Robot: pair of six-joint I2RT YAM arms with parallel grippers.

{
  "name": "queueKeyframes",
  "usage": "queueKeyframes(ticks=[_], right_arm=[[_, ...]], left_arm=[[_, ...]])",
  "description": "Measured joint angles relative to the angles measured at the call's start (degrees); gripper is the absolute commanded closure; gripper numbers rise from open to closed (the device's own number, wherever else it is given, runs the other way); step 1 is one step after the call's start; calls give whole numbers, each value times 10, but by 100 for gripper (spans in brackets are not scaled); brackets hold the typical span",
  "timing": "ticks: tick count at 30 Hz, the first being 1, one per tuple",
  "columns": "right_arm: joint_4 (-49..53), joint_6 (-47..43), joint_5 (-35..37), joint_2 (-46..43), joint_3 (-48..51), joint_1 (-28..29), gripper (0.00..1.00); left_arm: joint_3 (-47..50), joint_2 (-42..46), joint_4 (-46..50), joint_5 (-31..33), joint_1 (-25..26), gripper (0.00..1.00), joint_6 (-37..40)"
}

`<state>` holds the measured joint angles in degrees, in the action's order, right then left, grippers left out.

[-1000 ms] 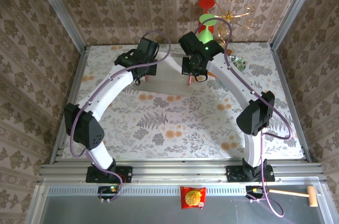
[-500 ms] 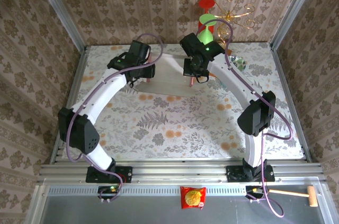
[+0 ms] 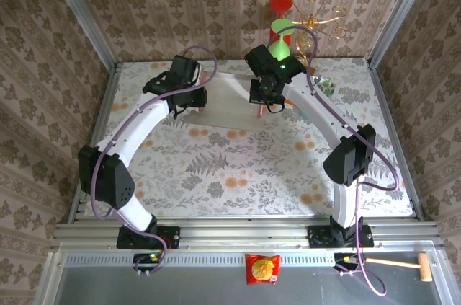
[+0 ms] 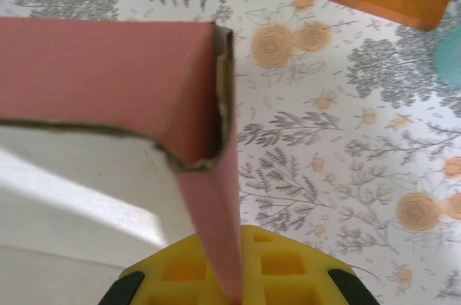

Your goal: Fold the paper box

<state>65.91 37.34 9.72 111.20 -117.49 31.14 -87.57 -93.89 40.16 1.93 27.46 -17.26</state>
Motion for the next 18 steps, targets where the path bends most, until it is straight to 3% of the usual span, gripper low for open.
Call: queueKeyframes(ticks=[8,18], right_arm=[[-7,1,30,-4,24,5,100],[-11,18,178,-5,29,69,100]], left_arm=[[-9,-7,9,75,39,100,-3],[-9,-6,10,122,51,100,-20]])
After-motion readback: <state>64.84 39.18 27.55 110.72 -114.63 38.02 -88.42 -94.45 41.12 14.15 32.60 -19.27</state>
